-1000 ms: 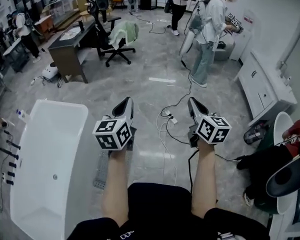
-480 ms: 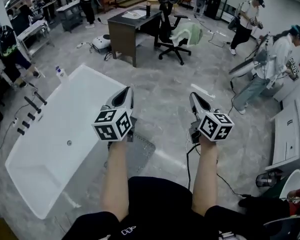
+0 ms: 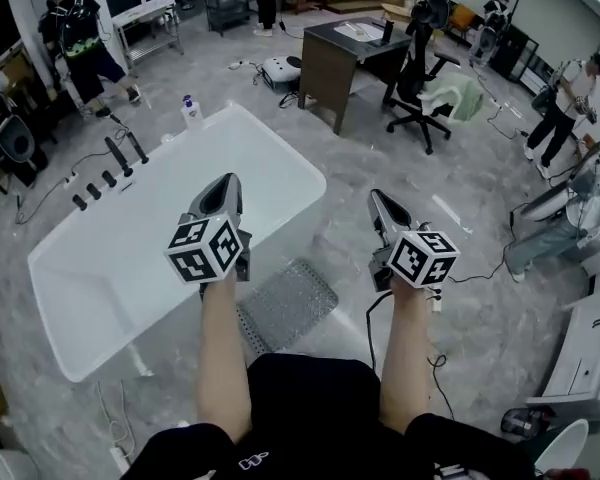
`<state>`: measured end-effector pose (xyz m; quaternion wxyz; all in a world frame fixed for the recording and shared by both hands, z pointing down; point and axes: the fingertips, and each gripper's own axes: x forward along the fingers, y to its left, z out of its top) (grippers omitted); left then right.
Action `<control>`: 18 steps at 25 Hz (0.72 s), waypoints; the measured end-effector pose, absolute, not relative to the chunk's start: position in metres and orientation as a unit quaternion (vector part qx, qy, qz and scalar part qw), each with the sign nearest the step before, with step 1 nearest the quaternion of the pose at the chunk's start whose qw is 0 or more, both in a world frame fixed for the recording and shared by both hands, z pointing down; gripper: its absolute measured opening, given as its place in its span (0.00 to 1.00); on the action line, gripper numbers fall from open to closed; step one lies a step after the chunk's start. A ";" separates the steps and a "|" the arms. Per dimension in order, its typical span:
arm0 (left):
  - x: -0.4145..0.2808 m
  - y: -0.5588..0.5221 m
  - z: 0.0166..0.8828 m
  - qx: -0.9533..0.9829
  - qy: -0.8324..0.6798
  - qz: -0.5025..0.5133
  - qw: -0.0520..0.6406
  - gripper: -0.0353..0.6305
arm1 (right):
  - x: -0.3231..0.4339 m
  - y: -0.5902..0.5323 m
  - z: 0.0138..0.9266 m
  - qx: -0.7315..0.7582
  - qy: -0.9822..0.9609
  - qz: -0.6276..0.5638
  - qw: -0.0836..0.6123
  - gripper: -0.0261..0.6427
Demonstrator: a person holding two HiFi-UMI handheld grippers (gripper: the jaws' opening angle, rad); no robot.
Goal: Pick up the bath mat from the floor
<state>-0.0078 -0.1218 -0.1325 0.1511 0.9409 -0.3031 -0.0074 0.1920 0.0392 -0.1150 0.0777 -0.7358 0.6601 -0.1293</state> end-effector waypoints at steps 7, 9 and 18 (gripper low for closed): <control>-0.022 -0.136 -0.130 0.929 -0.343 0.003 0.142 0.05 | 0.182 -0.012 -0.118 -0.689 0.708 -0.133 0.076 0.04; -0.022 -0.143 -0.138 0.923 -0.360 -0.008 0.139 0.05 | 0.181 -0.029 -0.125 -0.670 0.728 -0.126 0.070 0.04; -0.025 -0.151 -0.123 0.891 -0.423 -0.025 0.160 0.05 | 0.183 -0.077 -0.115 -0.607 0.782 -0.138 0.034 0.04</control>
